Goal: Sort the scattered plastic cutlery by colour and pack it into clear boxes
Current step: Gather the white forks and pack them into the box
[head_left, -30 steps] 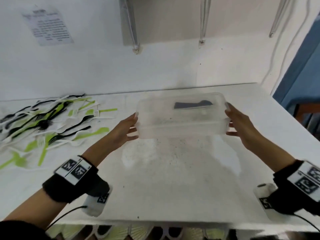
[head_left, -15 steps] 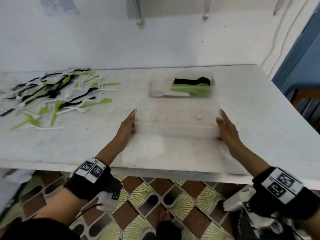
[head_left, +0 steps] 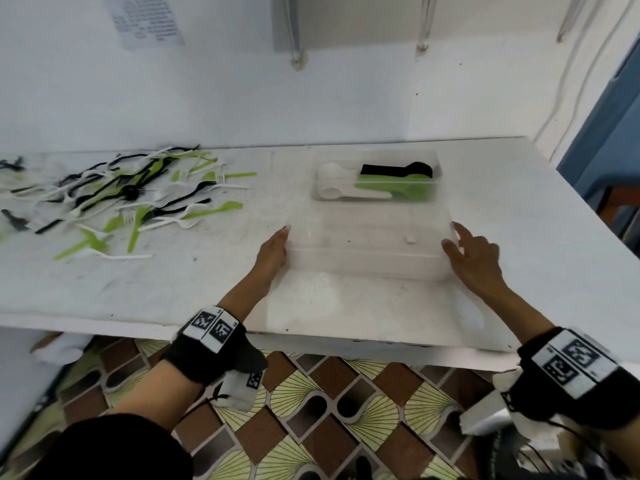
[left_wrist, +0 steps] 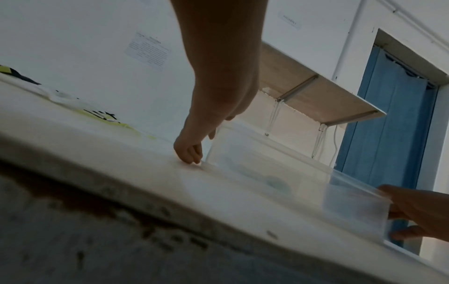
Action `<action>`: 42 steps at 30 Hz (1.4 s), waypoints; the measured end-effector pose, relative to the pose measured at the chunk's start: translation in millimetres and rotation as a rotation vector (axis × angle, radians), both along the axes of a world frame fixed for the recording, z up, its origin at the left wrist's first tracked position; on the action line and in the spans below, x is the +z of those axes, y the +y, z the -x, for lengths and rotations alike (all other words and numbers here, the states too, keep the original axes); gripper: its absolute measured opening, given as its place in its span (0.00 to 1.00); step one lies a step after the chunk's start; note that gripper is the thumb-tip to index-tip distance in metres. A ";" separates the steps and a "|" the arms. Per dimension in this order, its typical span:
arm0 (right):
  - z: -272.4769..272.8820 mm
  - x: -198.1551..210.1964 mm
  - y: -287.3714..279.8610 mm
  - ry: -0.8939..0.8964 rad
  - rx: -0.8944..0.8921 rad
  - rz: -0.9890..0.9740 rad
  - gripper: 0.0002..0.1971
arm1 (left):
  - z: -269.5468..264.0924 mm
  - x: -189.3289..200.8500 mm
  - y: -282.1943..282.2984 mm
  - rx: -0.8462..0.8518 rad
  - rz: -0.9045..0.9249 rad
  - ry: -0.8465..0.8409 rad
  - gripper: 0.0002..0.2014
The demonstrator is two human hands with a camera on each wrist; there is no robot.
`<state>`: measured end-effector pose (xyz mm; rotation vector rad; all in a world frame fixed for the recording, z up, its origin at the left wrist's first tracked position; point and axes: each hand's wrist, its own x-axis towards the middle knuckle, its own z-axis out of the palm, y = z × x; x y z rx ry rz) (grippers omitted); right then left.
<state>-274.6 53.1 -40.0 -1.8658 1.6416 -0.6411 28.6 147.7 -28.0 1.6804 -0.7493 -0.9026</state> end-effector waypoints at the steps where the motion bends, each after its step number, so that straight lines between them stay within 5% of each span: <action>1: -1.4 1.9 -2.0 0.016 -0.006 0.022 0.28 | -2.2 3.2 1.1 -0.004 -0.007 -0.018 0.22; 10: -72.8 43.3 -1.5 -0.132 0.201 0.286 0.21 | -46.8 33.9 12.2 -0.033 0.138 -0.139 0.10; 28: -363.1 59.6 37.0 -0.296 0.548 0.138 0.18 | -272.5 68.6 55.6 -0.034 0.090 -0.274 0.09; 33: -426.6 42.5 35.0 -0.182 0.629 0.030 0.17 | -346.4 50.3 73.6 0.002 -0.077 -0.408 0.07; 42: -491.2 20.9 14.9 0.283 0.772 -0.052 0.21 | -417.5 14.7 100.1 0.076 -0.271 -0.597 0.13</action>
